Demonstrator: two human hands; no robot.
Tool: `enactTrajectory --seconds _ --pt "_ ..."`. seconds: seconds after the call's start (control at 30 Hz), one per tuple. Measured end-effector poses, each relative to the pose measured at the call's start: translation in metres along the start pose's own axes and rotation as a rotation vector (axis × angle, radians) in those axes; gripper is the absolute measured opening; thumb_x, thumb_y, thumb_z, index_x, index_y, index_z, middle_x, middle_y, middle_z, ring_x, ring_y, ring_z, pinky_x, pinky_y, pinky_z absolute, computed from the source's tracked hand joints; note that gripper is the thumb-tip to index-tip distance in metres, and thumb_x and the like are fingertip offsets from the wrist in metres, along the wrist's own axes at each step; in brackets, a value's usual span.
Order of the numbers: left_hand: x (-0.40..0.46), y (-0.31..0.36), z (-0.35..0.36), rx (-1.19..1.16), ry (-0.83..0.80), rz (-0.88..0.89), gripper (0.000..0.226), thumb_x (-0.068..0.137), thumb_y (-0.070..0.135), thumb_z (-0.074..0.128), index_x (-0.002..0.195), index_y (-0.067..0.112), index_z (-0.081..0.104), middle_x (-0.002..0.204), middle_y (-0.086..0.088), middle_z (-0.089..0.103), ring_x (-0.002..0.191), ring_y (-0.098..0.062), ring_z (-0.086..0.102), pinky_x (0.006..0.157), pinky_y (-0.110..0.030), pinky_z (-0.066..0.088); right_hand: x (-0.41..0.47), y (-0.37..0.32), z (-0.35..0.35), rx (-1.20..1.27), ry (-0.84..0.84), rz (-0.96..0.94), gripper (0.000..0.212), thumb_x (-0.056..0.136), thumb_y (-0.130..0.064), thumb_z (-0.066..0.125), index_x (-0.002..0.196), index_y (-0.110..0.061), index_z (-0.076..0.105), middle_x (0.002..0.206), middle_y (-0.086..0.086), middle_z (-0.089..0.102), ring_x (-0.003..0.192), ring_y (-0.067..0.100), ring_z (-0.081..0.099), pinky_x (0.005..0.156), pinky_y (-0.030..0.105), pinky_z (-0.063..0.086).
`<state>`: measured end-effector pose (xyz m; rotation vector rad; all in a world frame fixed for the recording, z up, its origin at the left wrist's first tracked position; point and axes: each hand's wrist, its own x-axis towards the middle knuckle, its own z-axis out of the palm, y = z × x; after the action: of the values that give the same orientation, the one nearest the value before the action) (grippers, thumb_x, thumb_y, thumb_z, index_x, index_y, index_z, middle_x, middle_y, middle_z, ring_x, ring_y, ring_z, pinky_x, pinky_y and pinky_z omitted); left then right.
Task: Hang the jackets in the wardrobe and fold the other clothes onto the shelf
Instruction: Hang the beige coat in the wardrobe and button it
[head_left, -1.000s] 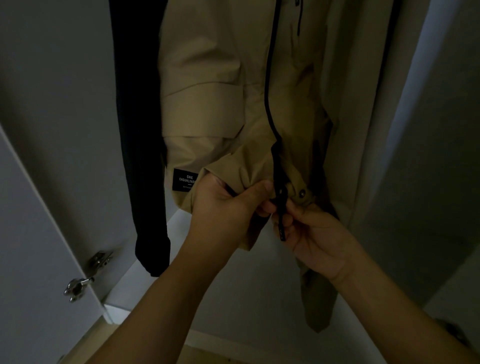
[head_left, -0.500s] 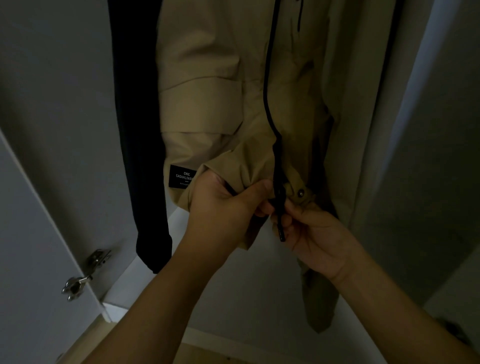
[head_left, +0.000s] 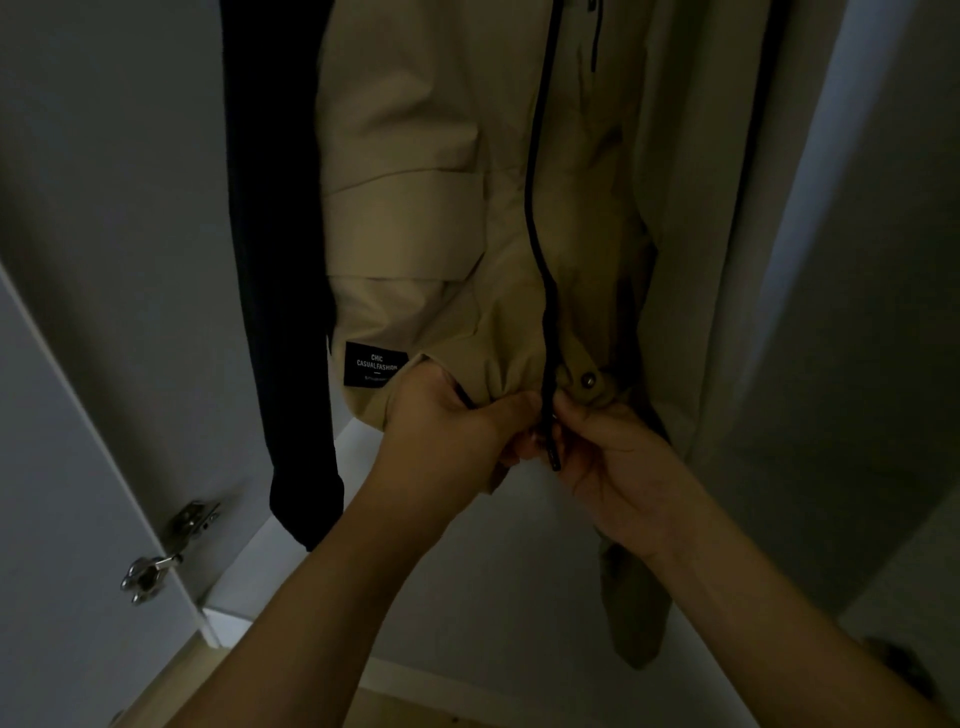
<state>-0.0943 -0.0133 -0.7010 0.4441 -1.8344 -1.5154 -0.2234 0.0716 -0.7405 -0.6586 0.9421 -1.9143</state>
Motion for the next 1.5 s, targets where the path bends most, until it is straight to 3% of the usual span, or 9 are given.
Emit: enactTrajectory --seconds 0.23,0.4,0.5,0.57,0.77,0.93,1.2,1.37,1.5 --pt "0.007 0.005 -0.008 0.014 -0.058 -0.144 0.009 0.087 0.004 0.066 0.078 0.000 0.066 0.067 -0.019 0.067 0.066 -0.039 0.064 0.071 -0.047 0.055 -0.003 -0.005 0.006 -0.035 0.047 -0.017 0.020 0.075 -0.009 0.063 0.093 -0.006 0.068 0.076 0.003 0.071 0.058 0.007 0.063 0.057 0.018 0.054" --pt "0.002 0.012 -0.025 0.229 -0.133 -0.256 0.021 0.090 0.032 0.064 0.084 0.012 0.065 0.066 -0.006 0.068 0.054 -0.016 0.064 0.054 -0.028 0.055 -0.005 -0.007 0.006 -0.191 0.104 0.015 0.011 0.069 -0.018 0.069 0.060 -0.024 0.072 0.062 -0.007 0.065 0.053 0.004 0.057 0.058 0.019 0.047" --pt "-0.012 0.005 -0.030 0.936 0.123 0.117 0.044 0.082 0.062 0.054 0.074 0.019 0.056 0.056 0.003 0.054 0.045 -0.012 0.051 0.043 -0.027 0.041 -0.001 -0.009 0.007 -0.210 0.126 -0.040 0.006 0.070 -0.020 0.069 0.068 -0.025 0.073 0.067 -0.006 0.064 0.061 0.006 0.056 0.062 0.021 0.044" --pt "-0.021 0.006 -0.027 1.108 0.226 0.375 0.045 0.082 0.065 0.048 0.070 0.022 0.046 0.053 0.011 0.039 0.043 -0.004 0.039 0.043 -0.020 0.031 0.001 -0.009 0.006 -0.199 0.125 -0.038 0.014 0.070 -0.021 0.069 0.083 -0.016 0.071 0.077 0.000 0.068 0.071 0.011 0.062 0.065 0.023 0.048" --pt "0.005 -0.007 -0.020 1.137 -0.097 0.356 0.029 0.092 0.052 0.049 0.098 0.026 0.061 0.086 0.009 0.065 0.075 -0.007 0.061 0.069 -0.032 0.054 0.000 -0.010 0.007 -0.099 0.035 0.000 0.030 0.076 -0.017 0.066 0.104 -0.011 0.070 0.106 0.011 0.072 0.095 0.022 0.070 0.075 0.031 0.058" --pt "0.018 -0.010 -0.020 0.996 -0.142 0.393 0.018 0.093 0.038 0.055 0.089 0.024 0.066 0.073 0.009 0.062 0.063 -0.003 0.054 0.061 -0.027 0.050 0.000 -0.015 0.000 -0.175 -0.003 -0.040 0.043 0.075 -0.021 0.066 0.116 -0.008 0.065 0.113 0.012 0.070 0.101 0.022 0.068 0.089 0.036 0.055" --pt "0.027 0.010 -0.020 0.954 -0.202 0.608 0.026 0.092 0.028 0.041 0.086 0.007 0.054 0.072 0.006 0.042 0.061 -0.008 0.034 0.056 -0.019 0.026 -0.001 -0.012 -0.003 -0.247 -0.023 -0.127 0.038 0.078 -0.024 0.063 0.115 -0.016 0.065 0.107 0.003 0.073 0.097 0.017 0.070 0.076 0.025 0.055" --pt "0.042 0.022 -0.015 0.761 -0.346 0.411 0.013 0.100 0.012 0.042 0.096 0.003 0.051 0.073 -0.006 0.052 0.058 -0.008 0.044 0.051 -0.018 0.037 0.000 -0.006 -0.006 -0.311 -0.012 -0.157 0.025 0.075 -0.019 0.076 0.099 -0.022 0.071 0.095 0.001 0.074 0.095 0.023 0.069 0.074 0.025 0.055" --pt "0.045 0.027 -0.006 0.694 -0.393 0.320 0.016 0.101 0.013 0.041 0.096 0.003 0.053 0.086 -0.017 0.059 0.068 -0.018 0.050 0.062 -0.030 0.045 0.002 0.003 -0.002 -0.486 -0.068 -0.196 0.006 0.080 -0.029 0.076 0.085 -0.028 0.075 0.074 -0.011 0.071 0.068 0.000 0.066 0.059 0.012 0.048"
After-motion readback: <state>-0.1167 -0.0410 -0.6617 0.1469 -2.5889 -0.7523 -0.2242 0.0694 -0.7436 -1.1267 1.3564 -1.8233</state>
